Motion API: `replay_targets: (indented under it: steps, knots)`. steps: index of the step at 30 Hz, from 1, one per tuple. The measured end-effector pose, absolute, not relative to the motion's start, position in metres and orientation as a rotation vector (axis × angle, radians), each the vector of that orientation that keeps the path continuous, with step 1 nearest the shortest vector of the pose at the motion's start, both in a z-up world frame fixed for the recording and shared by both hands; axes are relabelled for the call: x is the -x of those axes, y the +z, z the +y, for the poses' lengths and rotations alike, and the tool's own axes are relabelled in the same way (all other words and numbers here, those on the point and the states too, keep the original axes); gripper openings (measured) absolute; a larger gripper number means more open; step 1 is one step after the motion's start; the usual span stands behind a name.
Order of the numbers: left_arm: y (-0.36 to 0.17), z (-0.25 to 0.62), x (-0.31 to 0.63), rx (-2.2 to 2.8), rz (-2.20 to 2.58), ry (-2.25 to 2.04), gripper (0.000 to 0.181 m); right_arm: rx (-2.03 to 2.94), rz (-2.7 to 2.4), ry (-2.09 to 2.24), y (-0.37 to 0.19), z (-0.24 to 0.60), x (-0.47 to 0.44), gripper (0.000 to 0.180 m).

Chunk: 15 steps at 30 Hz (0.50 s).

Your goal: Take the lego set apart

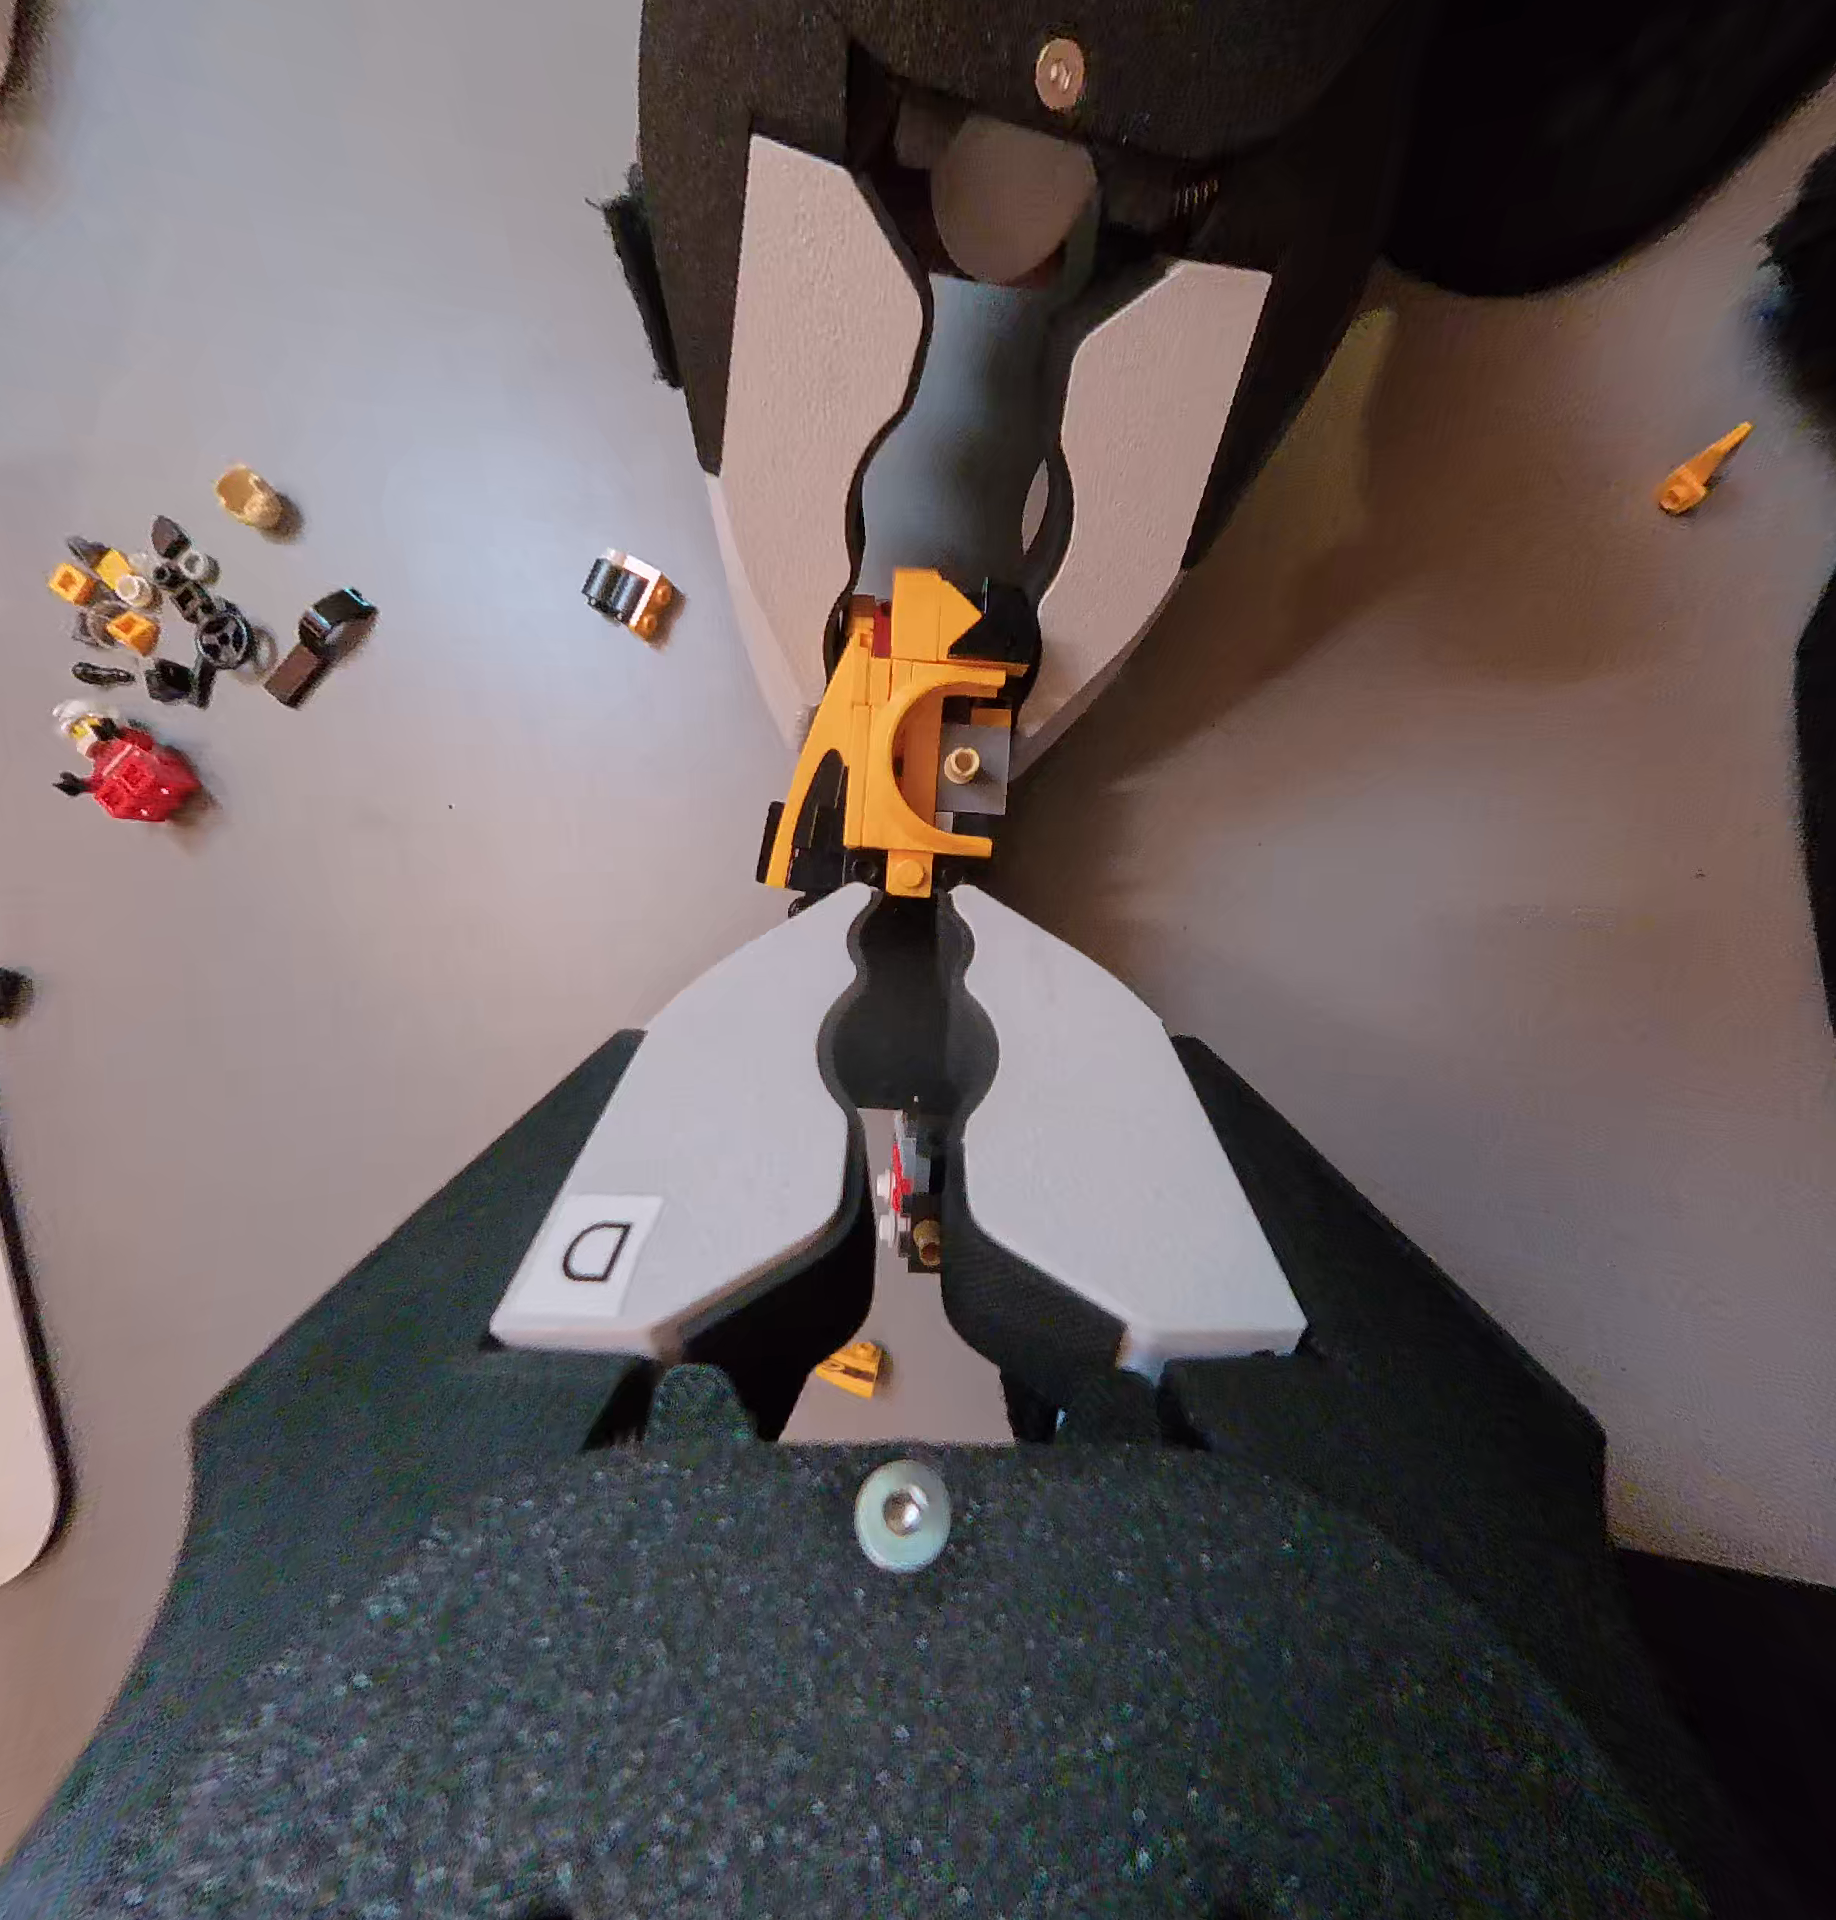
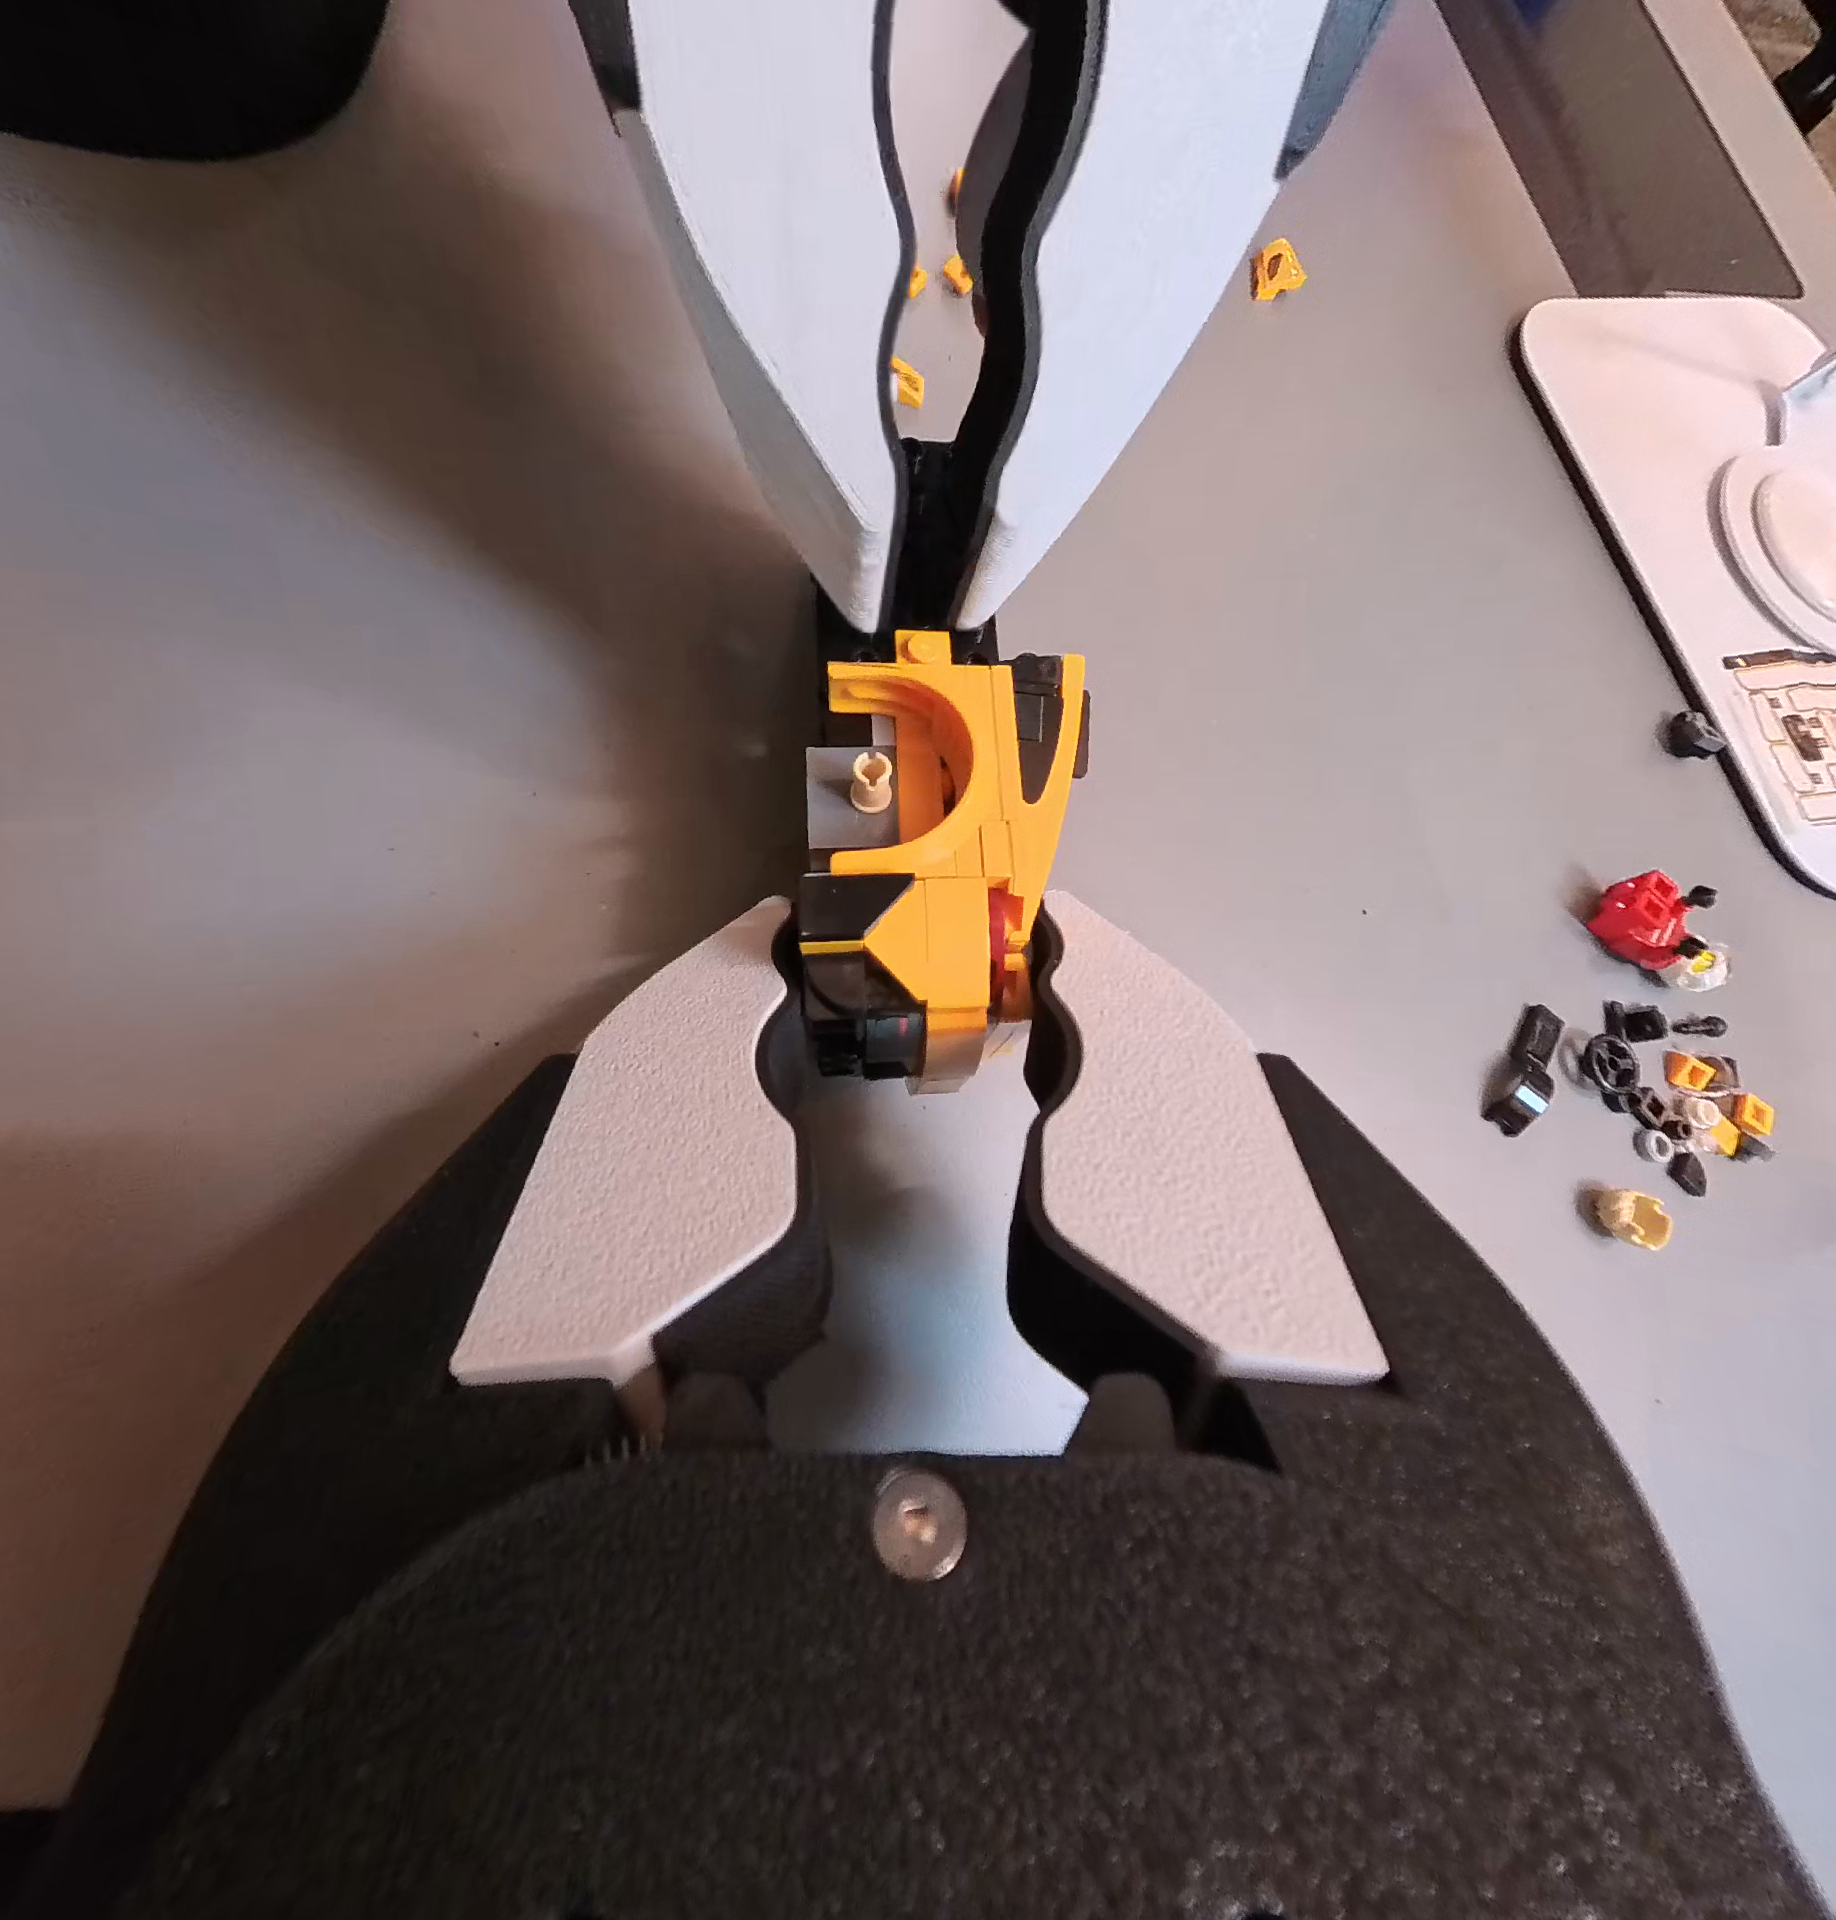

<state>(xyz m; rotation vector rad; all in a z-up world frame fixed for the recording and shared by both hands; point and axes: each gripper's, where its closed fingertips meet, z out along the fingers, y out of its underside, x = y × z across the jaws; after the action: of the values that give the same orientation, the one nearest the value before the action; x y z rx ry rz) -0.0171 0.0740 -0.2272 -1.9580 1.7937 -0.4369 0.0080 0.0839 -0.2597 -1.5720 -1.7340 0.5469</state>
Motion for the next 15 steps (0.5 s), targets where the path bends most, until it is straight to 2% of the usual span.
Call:
replay_targets:
  steps: [4, 7, 10, 15]
  knots:
    - [-0.2276, 0.0735, 0.0158, 1.988, 1.826, -0.371, 0.004, 1.577, -1.735, 0.542, -0.2597, 0.0835, -0.0082, 0.039]
    - [-0.2275, 0.0738, 0.0155, 2.017, 1.838, -0.347, 0.004, 1.574, -1.738, 0.533, -0.2596, 0.0834, -0.0088, 0.039]
    - [-0.2271, 0.0735, 0.0145, 2.041, 1.842, -0.347, 0.013, 1.561, -1.748, 0.542, -0.2596, 0.0801, -0.0077, 0.039]
    - [-0.2274, 0.0707, 0.0142, 2.044, 1.867, -0.341, 0.008, 1.558, -1.746, 0.545, -0.2594, 0.08, -0.0078, 0.039]
